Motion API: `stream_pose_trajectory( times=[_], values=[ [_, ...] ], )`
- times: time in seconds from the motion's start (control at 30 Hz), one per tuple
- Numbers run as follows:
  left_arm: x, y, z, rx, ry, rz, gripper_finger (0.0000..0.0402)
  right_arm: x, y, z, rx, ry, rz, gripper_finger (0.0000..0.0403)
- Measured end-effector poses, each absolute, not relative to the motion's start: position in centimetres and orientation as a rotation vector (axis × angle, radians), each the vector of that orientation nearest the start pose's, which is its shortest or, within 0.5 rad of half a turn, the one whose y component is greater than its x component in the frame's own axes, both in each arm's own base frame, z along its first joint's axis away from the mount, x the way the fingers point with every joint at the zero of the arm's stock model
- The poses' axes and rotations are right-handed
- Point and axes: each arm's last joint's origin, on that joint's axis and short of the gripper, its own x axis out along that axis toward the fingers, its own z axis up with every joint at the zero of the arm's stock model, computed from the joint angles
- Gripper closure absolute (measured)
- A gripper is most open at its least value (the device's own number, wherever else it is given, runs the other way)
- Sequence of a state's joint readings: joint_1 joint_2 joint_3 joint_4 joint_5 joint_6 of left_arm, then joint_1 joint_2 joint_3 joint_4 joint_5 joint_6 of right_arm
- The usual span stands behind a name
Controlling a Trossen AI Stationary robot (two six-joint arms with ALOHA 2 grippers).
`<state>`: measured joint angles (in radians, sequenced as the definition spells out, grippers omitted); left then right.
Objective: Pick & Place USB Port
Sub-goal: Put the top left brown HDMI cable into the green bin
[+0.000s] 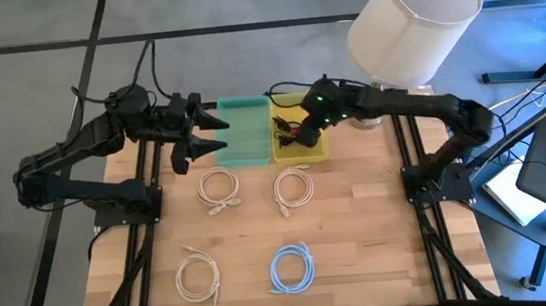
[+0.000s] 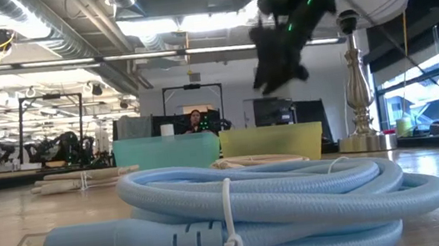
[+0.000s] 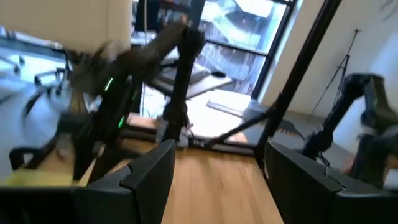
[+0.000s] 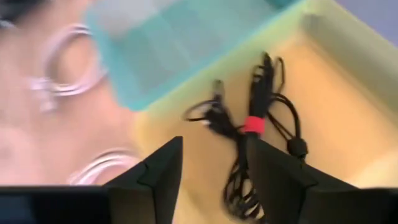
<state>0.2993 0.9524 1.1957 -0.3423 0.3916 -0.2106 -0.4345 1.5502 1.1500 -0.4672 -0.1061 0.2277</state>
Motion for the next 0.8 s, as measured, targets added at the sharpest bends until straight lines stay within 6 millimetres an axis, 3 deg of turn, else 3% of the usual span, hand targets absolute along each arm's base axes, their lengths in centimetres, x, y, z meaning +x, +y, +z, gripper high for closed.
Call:
stream_pose_trajectory(
  times=[0.27, 0.4, 0.57, 0.8],
  values=[
    [16.9, 4.1, 41.2, -0.377, 0.263, -0.054, 0.016, 24.9, -4.8, 33.2, 0.387, 0.661, -0.262, 0.0274],
    [16.5, 3.9, 40.0, -0.494, 0.392, -0.022, 0.016, 22.5, -1.0, 35.8, 0.421, 0.542, -0.209, 0.0291],
    [16.1, 3.8, 38.8, -0.546, 0.527, 0.012, 0.016, 21.4, 2.6, 36.5, 0.526, 0.534, -0.09, 0.0299],
    [15.2, 3.6, 37.3, -0.571, 0.696, 0.055, 0.016, 21.7, 6.2, 36.1, 0.582, 0.576, 0.001, 0.0299]
  ],
)
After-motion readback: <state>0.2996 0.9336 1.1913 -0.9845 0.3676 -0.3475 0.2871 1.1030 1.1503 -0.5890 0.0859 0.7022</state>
